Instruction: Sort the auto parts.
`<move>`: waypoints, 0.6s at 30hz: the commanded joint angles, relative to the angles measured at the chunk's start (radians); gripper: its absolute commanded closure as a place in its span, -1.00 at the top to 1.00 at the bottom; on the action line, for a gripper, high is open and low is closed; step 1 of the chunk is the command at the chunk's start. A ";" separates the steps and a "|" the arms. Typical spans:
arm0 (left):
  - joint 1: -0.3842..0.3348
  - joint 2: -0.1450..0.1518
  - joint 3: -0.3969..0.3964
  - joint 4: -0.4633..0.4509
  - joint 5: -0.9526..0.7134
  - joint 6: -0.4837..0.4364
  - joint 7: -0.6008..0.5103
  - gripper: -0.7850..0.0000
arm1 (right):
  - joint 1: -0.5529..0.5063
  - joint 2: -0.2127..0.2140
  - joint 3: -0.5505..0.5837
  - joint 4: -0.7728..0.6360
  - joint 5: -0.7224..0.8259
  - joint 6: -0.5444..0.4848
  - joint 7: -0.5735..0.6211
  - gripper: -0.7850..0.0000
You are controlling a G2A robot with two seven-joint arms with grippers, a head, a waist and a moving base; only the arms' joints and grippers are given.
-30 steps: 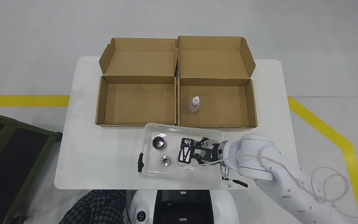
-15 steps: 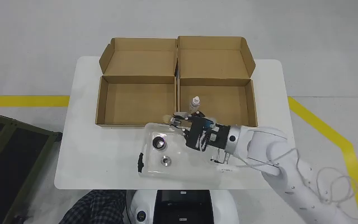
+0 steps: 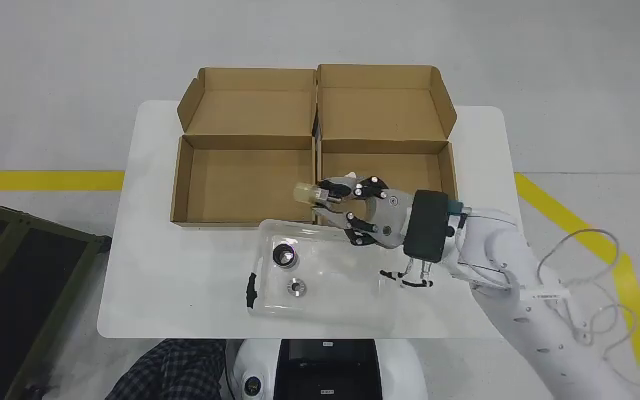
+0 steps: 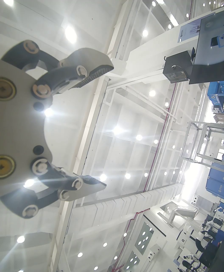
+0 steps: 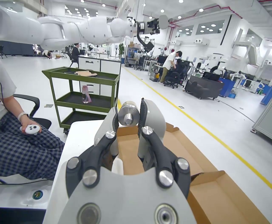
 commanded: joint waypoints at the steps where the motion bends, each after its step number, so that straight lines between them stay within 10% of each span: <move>1: 0.000 0.000 0.000 0.000 0.000 0.000 0.000 1.00 | -0.005 -0.002 0.006 0.002 0.003 0.001 -0.036 -1.00; 18: 0.000 0.000 0.000 0.000 0.000 0.000 0.000 1.00 | -0.031 -0.018 0.040 0.030 0.007 -0.005 -0.154 -1.00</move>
